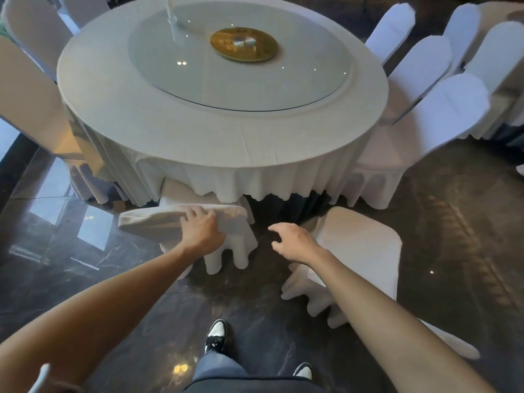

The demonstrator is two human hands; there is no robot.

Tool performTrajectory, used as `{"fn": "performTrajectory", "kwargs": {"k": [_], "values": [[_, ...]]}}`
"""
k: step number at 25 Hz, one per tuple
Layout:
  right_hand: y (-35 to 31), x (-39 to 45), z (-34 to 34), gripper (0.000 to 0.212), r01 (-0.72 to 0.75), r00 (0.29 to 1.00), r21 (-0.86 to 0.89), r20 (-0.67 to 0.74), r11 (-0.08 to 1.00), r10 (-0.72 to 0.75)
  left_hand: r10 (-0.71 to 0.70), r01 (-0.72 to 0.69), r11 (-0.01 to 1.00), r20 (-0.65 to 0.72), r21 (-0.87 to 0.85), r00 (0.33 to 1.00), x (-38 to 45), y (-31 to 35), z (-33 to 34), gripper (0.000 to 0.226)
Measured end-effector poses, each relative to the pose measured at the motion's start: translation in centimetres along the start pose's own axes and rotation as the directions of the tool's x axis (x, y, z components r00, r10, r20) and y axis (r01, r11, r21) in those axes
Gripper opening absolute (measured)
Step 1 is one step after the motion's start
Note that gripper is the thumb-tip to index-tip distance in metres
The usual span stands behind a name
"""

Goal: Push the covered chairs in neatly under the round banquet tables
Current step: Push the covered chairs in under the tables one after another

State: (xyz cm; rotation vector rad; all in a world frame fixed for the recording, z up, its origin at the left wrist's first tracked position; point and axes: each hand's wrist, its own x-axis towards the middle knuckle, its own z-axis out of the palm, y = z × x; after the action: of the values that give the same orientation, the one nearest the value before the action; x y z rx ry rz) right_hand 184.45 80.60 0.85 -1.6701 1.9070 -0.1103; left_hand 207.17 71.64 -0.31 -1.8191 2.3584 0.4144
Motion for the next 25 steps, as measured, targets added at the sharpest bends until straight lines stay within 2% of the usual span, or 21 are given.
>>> {"fn": "performTrajectory", "kwargs": {"k": [2, 6, 9, 12, 15, 18, 20, 22, 25], "values": [[3.3, -2.6, -0.7, 0.050, -0.036, 0.999, 0.021, -0.023, 0.999, 0.036, 0.086, -0.076, 0.989, 0.073, -0.128, 0.994, -2.2, 4.5, 0.5, 0.064], [11.3, -9.4, -2.7, 0.046, -0.073, 0.994, 0.041, -0.083, 0.996, 0.077, 0.271, -0.240, 0.951, 0.150, -0.197, 0.951, -7.3, 16.9, 3.4, 0.078], [16.2, -13.6, -3.3, 0.044, -0.125, 0.990, 0.053, -0.066, 0.991, 0.128, 0.392, -0.340, 0.909, 0.219, -0.240, 0.893, -9.9, 23.6, 5.7, 0.084], [20.5, -17.1, -3.6, 0.064, -0.197, 0.980, 0.085, -0.001, 0.977, 0.198, 0.463, -0.397, 0.882, 0.311, -0.255, 0.830, -10.9, 28.5, 7.4, 0.079], [24.4, -19.7, -3.1, 0.079, -0.264, 0.963, 0.132, 0.099, 0.955, 0.252, 0.514, -0.486, 0.856, 0.397, -0.176, 0.761, -10.8, 31.7, 9.7, 0.066], [27.0, -21.9, -1.7, 0.066, -0.310, 0.947, 0.133, 0.135, 0.941, 0.292, 0.537, -0.560, 0.823, 0.449, -0.093, 0.714, -10.1, 33.2, 11.9, 0.050], [28.3, -23.1, -0.7, 0.049, -0.269, 0.957, 0.029, 0.116, 0.963, 0.264, 0.519, -0.560, 0.826, 0.472, -0.064, 0.712, -9.6, 33.9, 12.7, 0.045], [29.4, -24.1, 0.1, 0.037, -0.305, 0.952, -0.074, 0.015, 0.949, 0.307, 0.508, -0.579, 0.815, 0.477, 0.001, 0.717, -9.0, 34.4, 13.6, 0.042], [30.4, -24.3, 1.0, 0.029, -0.432, 0.901, -0.070, -0.089, 0.899, 0.425, 0.542, -0.646, 0.754, 0.440, 0.121, 0.716, -8.6, 34.6, 14.6, 0.028]]}}
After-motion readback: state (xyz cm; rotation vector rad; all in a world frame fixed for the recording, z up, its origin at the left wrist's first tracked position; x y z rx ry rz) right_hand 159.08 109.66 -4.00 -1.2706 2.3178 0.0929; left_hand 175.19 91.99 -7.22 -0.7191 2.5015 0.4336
